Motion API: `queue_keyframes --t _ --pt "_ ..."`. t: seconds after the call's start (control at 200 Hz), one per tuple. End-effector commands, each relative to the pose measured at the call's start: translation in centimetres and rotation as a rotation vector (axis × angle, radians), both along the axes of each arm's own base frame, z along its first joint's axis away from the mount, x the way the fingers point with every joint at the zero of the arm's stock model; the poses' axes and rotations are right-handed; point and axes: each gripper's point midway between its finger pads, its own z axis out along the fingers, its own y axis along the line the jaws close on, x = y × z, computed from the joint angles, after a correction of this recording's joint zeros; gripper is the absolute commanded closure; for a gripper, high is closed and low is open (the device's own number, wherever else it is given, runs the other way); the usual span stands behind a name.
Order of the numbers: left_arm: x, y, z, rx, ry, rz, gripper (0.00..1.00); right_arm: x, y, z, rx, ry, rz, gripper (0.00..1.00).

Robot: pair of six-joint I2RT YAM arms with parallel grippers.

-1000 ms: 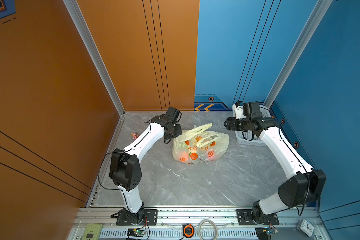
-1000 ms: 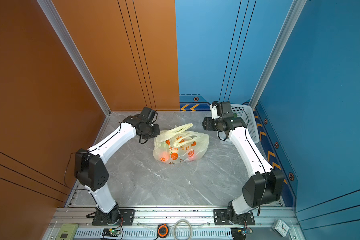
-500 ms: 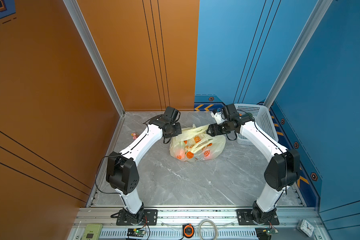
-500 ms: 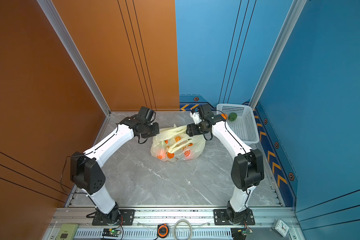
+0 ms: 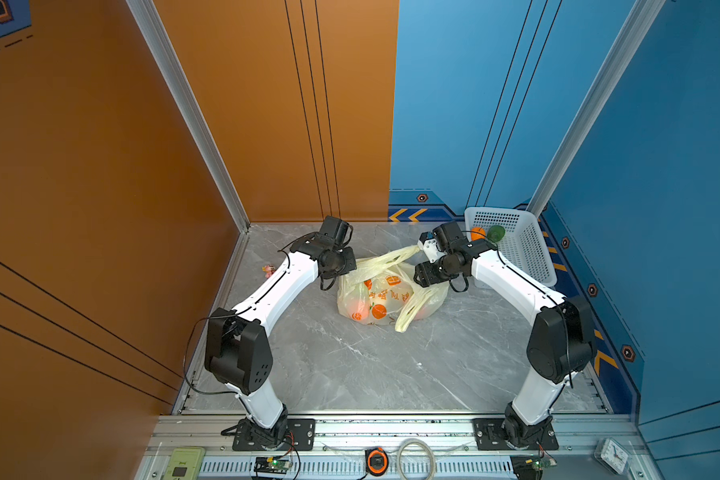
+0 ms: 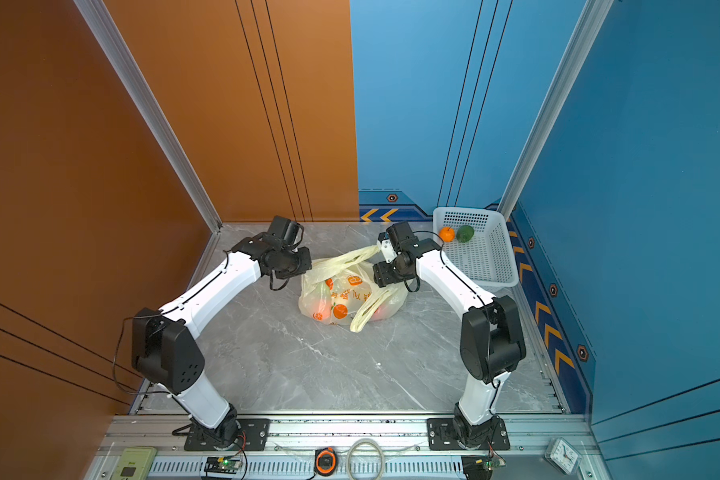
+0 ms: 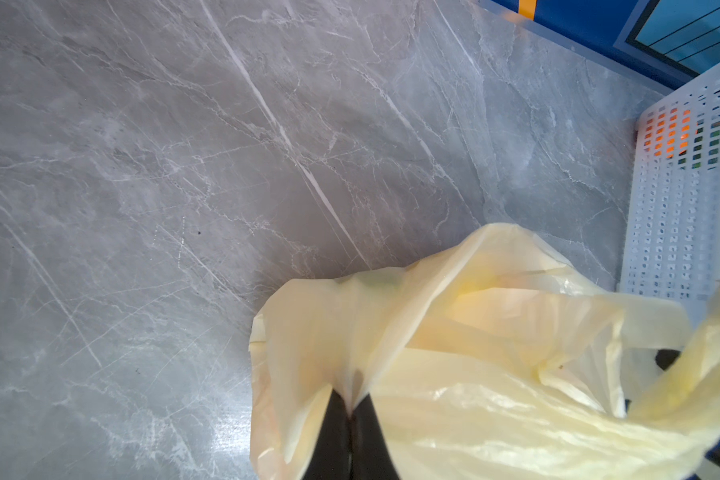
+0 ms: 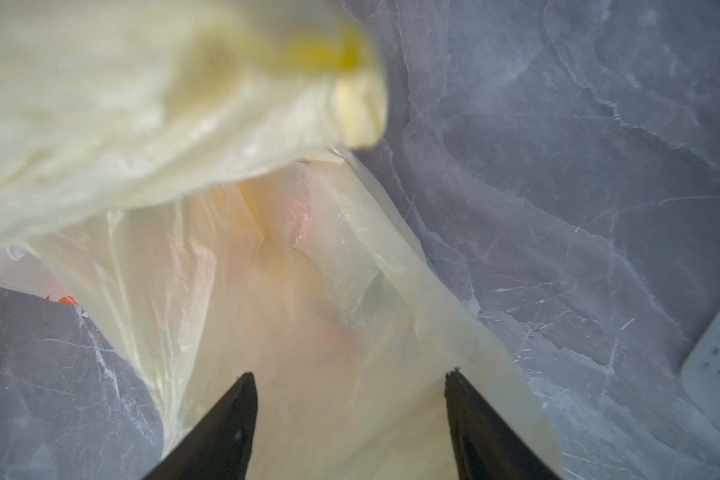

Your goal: Untie the knot of the plastic bag and take out the fruit

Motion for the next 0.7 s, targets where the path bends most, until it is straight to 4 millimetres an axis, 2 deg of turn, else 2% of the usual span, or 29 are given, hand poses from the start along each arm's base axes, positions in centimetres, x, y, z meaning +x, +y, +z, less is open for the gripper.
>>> queue_keyframes --t 0.0,0.18,0.335,0.551,0.696 --pt "0.0 0.3 1.5 -0.027 -0.045 0.014 1.00 -1.3 1.5 1.0 0.068 0.005 0.059 0.22" --pt "0.0 0.2 1.9 -0.059 -0.062 0.016 1.00 -1.5 2.5 1.0 0.103 0.014 0.079 0.18" --pt "0.1 -1.0 2.5 -0.120 -0.095 -0.023 1.00 1.2 3.3 2.9 0.175 -0.074 -0.004 0.12" --pt "0.3 -2.0 3.4 -0.216 -0.152 -0.040 1.00 3.9 3.8 0.8 0.260 -0.023 -0.125 0.14" --pt "0.1 -1.0 2.6 -0.233 -0.143 -0.003 1.00 3.7 3.4 1.5 0.354 -0.021 -0.149 0.13"
